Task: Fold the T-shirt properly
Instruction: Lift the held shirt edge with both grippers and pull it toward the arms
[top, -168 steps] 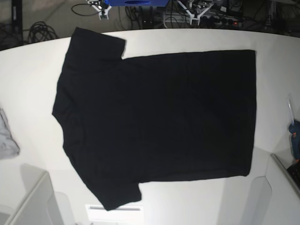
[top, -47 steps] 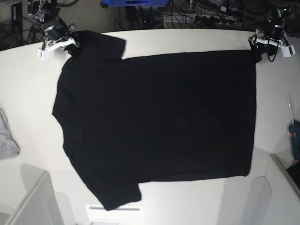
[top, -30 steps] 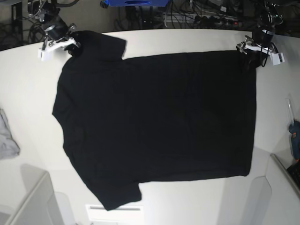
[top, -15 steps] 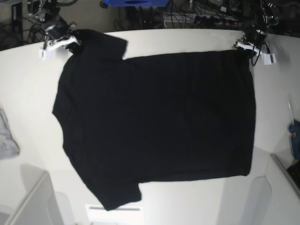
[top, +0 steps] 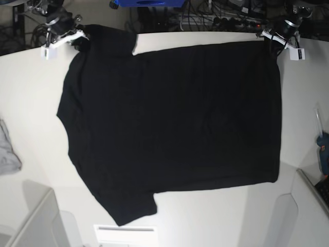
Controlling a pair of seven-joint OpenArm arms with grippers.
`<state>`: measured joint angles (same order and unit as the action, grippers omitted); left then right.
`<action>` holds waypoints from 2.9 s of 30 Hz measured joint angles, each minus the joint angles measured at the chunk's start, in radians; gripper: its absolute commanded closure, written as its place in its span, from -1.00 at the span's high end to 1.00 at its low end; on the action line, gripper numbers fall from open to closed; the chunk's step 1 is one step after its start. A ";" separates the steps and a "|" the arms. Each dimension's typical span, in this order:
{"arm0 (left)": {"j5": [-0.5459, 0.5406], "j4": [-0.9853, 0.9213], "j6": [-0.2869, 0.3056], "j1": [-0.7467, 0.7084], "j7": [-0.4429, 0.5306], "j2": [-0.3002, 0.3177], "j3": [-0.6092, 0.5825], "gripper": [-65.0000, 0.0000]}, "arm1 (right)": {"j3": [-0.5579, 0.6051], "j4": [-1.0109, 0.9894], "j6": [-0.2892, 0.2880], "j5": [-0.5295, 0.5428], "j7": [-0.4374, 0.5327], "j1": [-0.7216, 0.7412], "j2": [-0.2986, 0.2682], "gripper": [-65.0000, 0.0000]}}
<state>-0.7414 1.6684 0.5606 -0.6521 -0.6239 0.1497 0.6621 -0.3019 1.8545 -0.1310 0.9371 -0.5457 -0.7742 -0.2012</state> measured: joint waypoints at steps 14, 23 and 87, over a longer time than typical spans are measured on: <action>-0.010 0.224 -0.001 -0.098 -0.003 -0.008 0.000 -1.00 | 0.000 0.109 0.014 0.002 -0.008 0.008 0.000 -1.00; -0.020 0.254 -0.071 -0.048 -0.011 -0.024 0.002 -1.00 | -0.076 0.105 0.098 0.002 -0.227 0.186 -0.018 -1.00; 0.054 0.029 -0.404 0.438 -0.229 0.006 -0.006 -1.00 | 0.104 -0.334 0.211 -0.156 -0.396 0.837 0.023 -1.00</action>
<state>-0.6872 1.6974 0.1566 -0.2138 -0.8532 0.1555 0.6556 -0.1978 1.5208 0.0803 0.7811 -0.9413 0.0631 -0.1787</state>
